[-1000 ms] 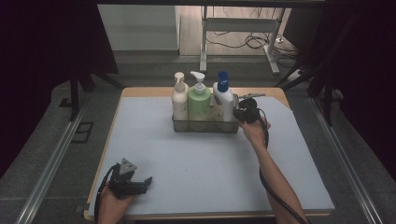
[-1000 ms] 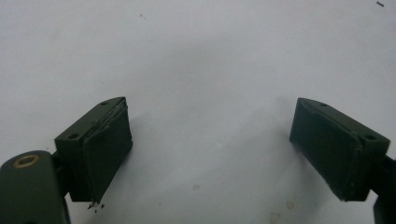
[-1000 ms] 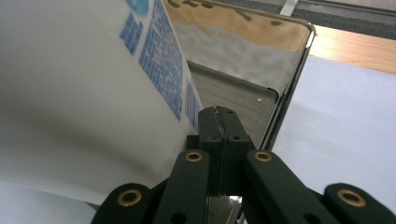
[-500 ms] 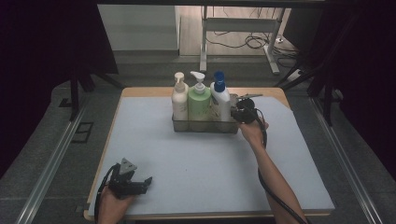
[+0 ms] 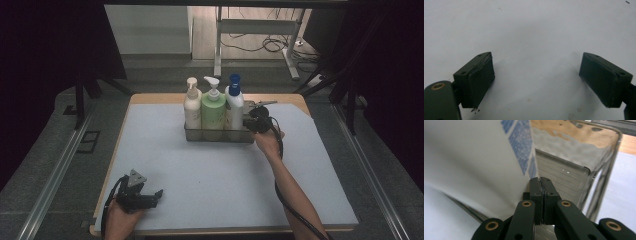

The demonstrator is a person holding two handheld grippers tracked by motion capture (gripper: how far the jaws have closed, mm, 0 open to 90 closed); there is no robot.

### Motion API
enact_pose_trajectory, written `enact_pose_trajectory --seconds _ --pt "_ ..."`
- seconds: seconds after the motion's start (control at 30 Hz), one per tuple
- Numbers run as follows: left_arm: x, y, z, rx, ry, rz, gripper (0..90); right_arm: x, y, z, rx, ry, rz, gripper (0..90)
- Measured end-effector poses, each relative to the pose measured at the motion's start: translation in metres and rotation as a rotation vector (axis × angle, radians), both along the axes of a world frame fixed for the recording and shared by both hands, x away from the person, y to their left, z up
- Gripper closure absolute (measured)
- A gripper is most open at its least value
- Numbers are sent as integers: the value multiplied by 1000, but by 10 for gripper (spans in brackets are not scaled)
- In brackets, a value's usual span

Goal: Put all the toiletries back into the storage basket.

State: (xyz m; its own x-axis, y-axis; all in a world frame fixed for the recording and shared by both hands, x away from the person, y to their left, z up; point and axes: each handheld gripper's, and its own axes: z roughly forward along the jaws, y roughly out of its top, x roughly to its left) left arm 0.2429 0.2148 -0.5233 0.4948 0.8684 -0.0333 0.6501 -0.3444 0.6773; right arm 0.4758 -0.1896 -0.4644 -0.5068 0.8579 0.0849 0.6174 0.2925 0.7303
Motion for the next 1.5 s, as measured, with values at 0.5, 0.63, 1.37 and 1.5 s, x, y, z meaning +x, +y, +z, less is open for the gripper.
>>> enact_pose_trajectory --seconds 0.5,0.63,1.37,1.5 --pt "0 0 0 0 0 0 123 -4 5 3 13 3 22 893" --pt "0 0 0 0 1 0 123 -5 5 4 16 1 20 894" --pt "0 0 0 1 0 0 123 -16 6 6 9 -3 50 881" --pt "0 0 0 1 0 0 123 -16 3 7 -1 -15 48 800"
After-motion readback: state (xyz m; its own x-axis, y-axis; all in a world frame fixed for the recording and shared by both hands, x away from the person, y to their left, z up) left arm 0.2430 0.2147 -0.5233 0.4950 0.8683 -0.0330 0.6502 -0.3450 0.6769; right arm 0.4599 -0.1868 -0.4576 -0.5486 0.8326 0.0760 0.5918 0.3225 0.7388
